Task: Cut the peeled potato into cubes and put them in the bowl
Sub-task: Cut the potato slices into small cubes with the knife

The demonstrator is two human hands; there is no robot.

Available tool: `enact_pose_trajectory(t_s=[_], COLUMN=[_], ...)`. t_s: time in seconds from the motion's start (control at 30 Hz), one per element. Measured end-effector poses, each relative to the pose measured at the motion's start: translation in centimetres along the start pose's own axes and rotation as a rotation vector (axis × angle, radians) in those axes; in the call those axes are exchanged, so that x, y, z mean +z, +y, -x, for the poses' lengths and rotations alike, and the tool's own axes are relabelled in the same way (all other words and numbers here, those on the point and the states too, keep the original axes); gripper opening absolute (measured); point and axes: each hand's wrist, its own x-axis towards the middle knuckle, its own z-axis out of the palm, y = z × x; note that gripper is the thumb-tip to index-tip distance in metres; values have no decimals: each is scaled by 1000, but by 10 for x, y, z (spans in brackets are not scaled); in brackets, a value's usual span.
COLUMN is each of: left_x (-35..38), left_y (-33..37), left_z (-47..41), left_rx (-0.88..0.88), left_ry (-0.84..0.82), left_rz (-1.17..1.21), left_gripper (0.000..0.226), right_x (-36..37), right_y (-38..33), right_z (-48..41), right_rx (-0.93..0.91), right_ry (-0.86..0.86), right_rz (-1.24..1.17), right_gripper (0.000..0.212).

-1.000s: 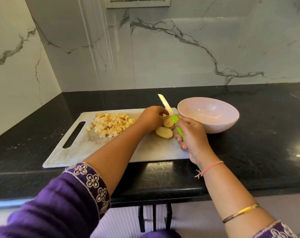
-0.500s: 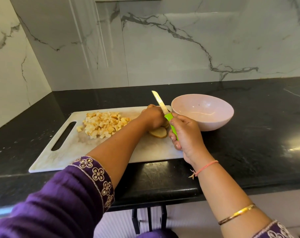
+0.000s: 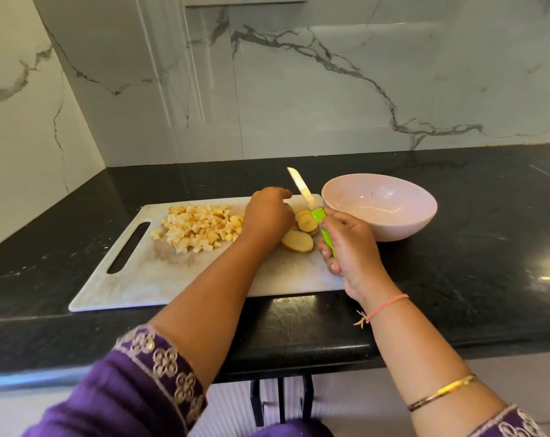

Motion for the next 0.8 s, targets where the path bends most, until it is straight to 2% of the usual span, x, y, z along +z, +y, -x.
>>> enact_pose_trajectory(t_s=[0.1, 0.17, 0.37, 0.43, 0.63, 0.8], left_x=[-14, -21, -23, -24, -23, -26], left_y=[-6, -10, -25, -28, -35, -42], left_z=[14, 22, 40, 43, 50, 52], left_rx=[-26, -23, -132, -124, -95, -73], left_ry=[130, 159, 125, 124, 148, 158], left_rz=[87, 88, 28, 13, -16, -66], left_gripper=[35, 29, 23, 21, 7, 20], right_x=[-1, 0, 5, 7, 9, 11], right_y=[1, 2, 5, 4, 4, 5], right_z=[-2, -4, -2, 0, 3, 2], right_rx=[-5, -7, -48, -82, -129, -131], right_ry=[4, 2, -10, -28, -29, -30], right_rz=[24, 37, 141, 201, 339, 442], right_gripper=[24, 26, 25, 20, 26, 18])
